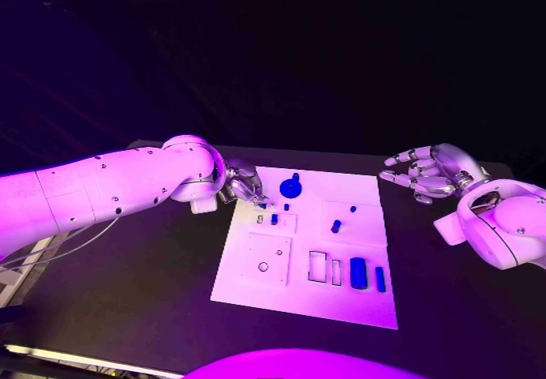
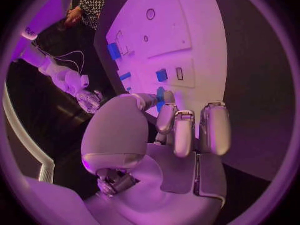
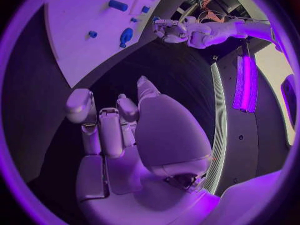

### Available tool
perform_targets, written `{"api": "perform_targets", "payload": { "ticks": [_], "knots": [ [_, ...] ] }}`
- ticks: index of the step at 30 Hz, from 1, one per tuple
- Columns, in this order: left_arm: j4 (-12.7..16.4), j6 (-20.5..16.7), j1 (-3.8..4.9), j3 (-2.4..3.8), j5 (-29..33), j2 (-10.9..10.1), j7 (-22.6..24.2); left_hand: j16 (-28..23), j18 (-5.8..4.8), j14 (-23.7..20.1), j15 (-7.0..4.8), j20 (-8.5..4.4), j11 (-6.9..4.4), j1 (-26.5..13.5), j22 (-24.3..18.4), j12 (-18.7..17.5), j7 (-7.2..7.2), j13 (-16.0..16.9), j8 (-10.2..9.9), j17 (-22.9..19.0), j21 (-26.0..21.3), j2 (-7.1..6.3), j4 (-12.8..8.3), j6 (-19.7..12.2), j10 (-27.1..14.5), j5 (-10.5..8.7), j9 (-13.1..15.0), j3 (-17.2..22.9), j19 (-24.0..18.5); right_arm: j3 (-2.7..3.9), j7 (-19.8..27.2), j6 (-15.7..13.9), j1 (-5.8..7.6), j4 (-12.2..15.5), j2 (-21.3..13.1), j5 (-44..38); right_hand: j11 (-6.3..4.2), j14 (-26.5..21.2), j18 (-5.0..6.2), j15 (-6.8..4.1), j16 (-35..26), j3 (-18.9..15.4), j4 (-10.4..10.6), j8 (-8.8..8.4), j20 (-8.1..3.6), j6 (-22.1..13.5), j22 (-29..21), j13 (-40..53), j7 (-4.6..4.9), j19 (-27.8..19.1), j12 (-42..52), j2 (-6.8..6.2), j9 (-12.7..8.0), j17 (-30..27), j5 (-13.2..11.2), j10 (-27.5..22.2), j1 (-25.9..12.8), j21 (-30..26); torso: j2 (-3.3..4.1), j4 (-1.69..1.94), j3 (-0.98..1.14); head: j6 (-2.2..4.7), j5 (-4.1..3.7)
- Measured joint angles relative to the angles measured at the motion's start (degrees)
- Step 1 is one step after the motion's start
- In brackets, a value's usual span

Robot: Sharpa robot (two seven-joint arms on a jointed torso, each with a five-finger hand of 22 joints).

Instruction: Assemble the parts on the task board

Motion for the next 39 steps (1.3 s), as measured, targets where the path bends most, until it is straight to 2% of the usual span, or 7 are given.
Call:
{"api": "perform_targets", "payload": {
  "ticks": [3,7,11,13,20,24,39],
  "knots": [
    [0.8,-0.5,-0.26,-0.05,-1.6,-0.2,0.0,0.0,0.00,0.0,0.00,-0.21,0.20,-0.1,0.1,0.1,0.00,0.0,0.0,0.0,0.0,-0.49,-0.3,0.2,0.2,-0.01,0.0,0.3,0.2,0.00,0.3,-0.6,0.00,-0.1,-0.1,0.1,-0.01,-0.4,0.06,-0.37,-1.9,0.2,0.2,0.20,0.00,-0.3,-2.2,-3.5,0.10,-1.4,-3.3,0.00,-0.1,-2.7,0.0,-2.0,0.0,-3.5,0.00,-0.04,0.00,-0.09,0.11],
    [1.3,-0.9,-0.56,-0.10,-3.2,-0.2,-0.3,0.0,0.00,0.0,0.00,-0.21,0.20,0.1,0.1,0.1,-0.01,0.2,0.0,0.0,0.0,-0.79,-0.2,0.2,0.2,-0.10,0.0,0.5,0.2,0.00,0.7,-1.3,0.00,-0.1,-0.1,0.2,0.04,-3.4,2.30,-0.56,-8.2,0.5,0.2,0.68,-0.13,-0.9,-8.8,-12.2,0.05,-6.1,-11.9,-0.21,-0.3,-10.9,0.0,-6.5,0.2,-13.8,0.03,-0.10,0.01,-0.18,0.17],
    [1.4,-1.0,-0.76,-0.19,-4.4,-0.1,-0.8,0.0,0.00,0.0,0.00,-0.21,0.00,-0.1,0.2,0.1,-0.02,0.3,0.0,0.0,0.0,-0.98,-0.2,0.2,0.4,-0.11,0.0,0.5,0.2,0.00,1.2,-2.0,-0.01,-0.1,-0.2,0.2,0.34,-8.8,3.11,-0.39,-21.8,1.1,0.1,1.31,-0.02,-1.5,-16.6,-20.9,0.24,-10.1,-20.8,-0.52,-0.5,-25.5,0.0,-10.4,0.5,-25.5,0.04,-0.10,0.03,-0.38,0.15],
    [1.5,-1.0,-0.83,-0.26,-4.9,-0.1,-1.3,0.0,0.00,0.0,0.00,-0.21,0.00,-0.1,0.2,0.1,-0.02,0.3,0.0,0.0,0.0,-0.98,-0.2,0.2,0.4,-0.11,0.0,0.5,0.2,0.00,1.4,-2.3,-0.01,-0.1,-0.2,0.2,1.46,-13.6,3.11,0.56,-31.1,1.4,0.3,1.38,0.80,-3.1,-19.7,-24.6,1.06,-12.6,-25.3,-0.51,-0.6,-32.0,0.0,-13.2,0.5,-30.0,0.04,-0.10,0.03,-0.43,0.14],
    [1.6,-0.9,-0.90,-0.64,-5.4,0.3,-3.6,0.0,0.00,0.0,0.00,-0.21,0.09,-0.2,0.3,0.1,0.10,0.6,0.0,0.0,0.0,-1.06,0.0,0.5,0.7,-0.11,0.1,0.6,0.2,0.00,2.3,-2.8,-0.01,-0.2,-0.1,1.3,3.92,-22.5,3.11,4.03,-47.9,2.4,0.1,3.68,4.11,-6.0,-28.3,-35.6,1.15,-18.7,-35.7,-1.32,-0.3,-38.3,0.0,-20.3,0.2,-41.2,0.04,-0.08,0.03,-0.70,0.08],
    [1.6,-0.8,-0.94,-0.97,-5.5,0.5,-4.9,0.0,0.00,0.0,0.00,-0.21,-0.01,-0.3,0.3,0.1,0.01,0.6,-0.1,0.0,0.0,-1.20,0.0,0.6,0.8,-0.12,0.4,0.6,0.2,-0.01,3.1,-2.8,-0.01,-0.4,-0.1,3.0,5.24,-25.2,3.11,5.56,-57.2,2.8,0.1,4.89,5.74,-6.6,-34.6,-44.9,1.12,-20.5,-40.9,-1.58,-0.7,-42.6,0.0,-20.3,0.5,-47.5,0.04,-0.07,0.03,-0.83,0.08],
    [1.4,-0.7,-1.47,-1.31,-5.5,1.0,-7.5,0.0,0.00,0.0,0.00,-0.20,0.00,-0.4,0.3,0.1,0.01,0.6,-0.1,0.0,0.0,-1.28,0.2,0.6,0.8,-0.17,0.4,0.8,0.2,-0.01,5.2,-2.7,-0.01,-0.7,0.1,7.6,5.50,-24.9,3.11,6.12,-64.3,2.9,-0.1,5.32,6.54,-6.6,-40.9,-53.2,1.13,-19.6,-42.9,-1.50,-2.0,-46.1,0.0,-19.2,1.0,-52.0,0.05,-0.05,0.01,-1.15,-0.02]
  ]
}}
